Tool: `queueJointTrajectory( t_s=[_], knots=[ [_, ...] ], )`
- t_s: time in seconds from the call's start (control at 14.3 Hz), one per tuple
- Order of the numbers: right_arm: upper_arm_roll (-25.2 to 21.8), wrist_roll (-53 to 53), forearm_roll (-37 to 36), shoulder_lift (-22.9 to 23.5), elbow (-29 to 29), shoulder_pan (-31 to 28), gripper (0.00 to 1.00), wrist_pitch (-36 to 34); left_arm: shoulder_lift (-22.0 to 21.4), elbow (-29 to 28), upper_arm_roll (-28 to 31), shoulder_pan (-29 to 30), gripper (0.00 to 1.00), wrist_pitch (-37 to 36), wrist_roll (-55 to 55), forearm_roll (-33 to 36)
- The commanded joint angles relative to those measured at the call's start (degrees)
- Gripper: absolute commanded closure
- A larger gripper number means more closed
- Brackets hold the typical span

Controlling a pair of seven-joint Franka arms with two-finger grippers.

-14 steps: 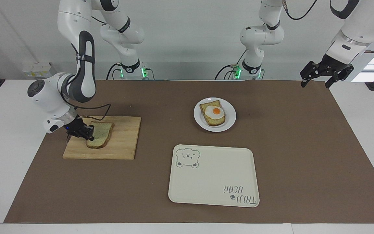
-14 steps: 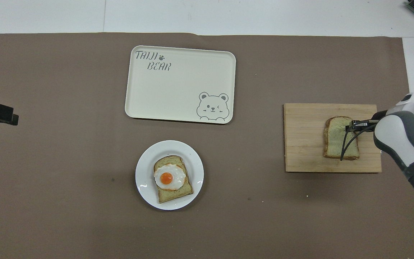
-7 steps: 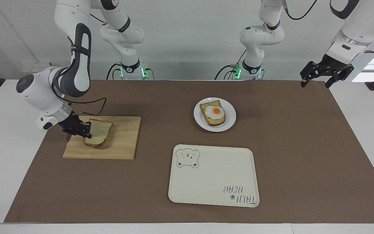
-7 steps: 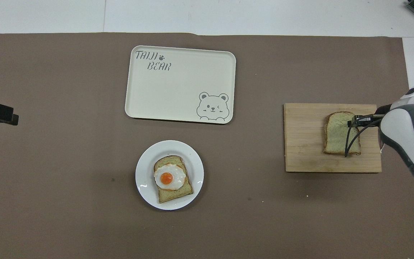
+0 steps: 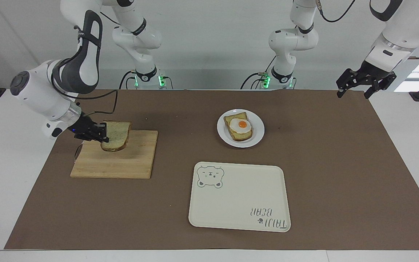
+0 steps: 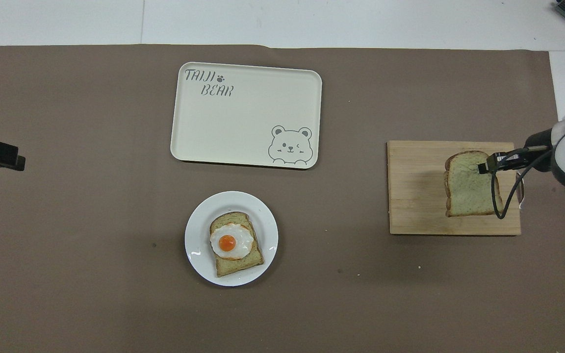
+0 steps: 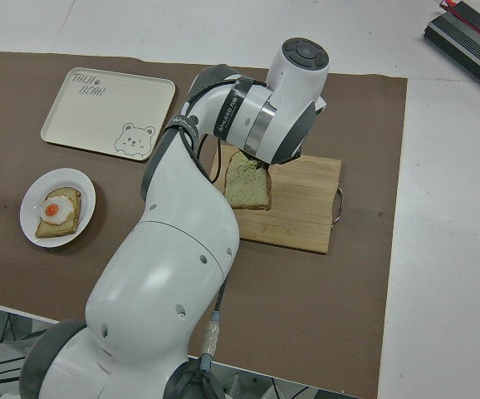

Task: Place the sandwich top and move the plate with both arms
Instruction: 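Carry the bread slice with the right gripper toward the egg toast plate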

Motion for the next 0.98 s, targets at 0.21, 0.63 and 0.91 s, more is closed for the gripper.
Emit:
queueJointTrajectory(
  t_s=[0.21, 0.63, 0.91],
  knots=[
    [3.6, 12.3, 0.16, -0.61, -0.15, 6.09, 1.0, -1.86, -1.27, -1.1, -0.84, 1.1, 0.0, -0.6, -0.35, 0.8],
    [3.69, 24.97, 0.25, -0.96, -0.41, 15.68, 1.0, 0.86, -1.27, -1.1, -0.84, 1.1, 0.0, -0.6, -0.35, 0.8],
    [3.69, 30.86, 1.13, -0.7, -1.29, 21.48, 1.0, 4.19, -1.27, -1.1, -0.84, 1.1, 0.0, -0.6, -0.35, 0.8]
  ],
)
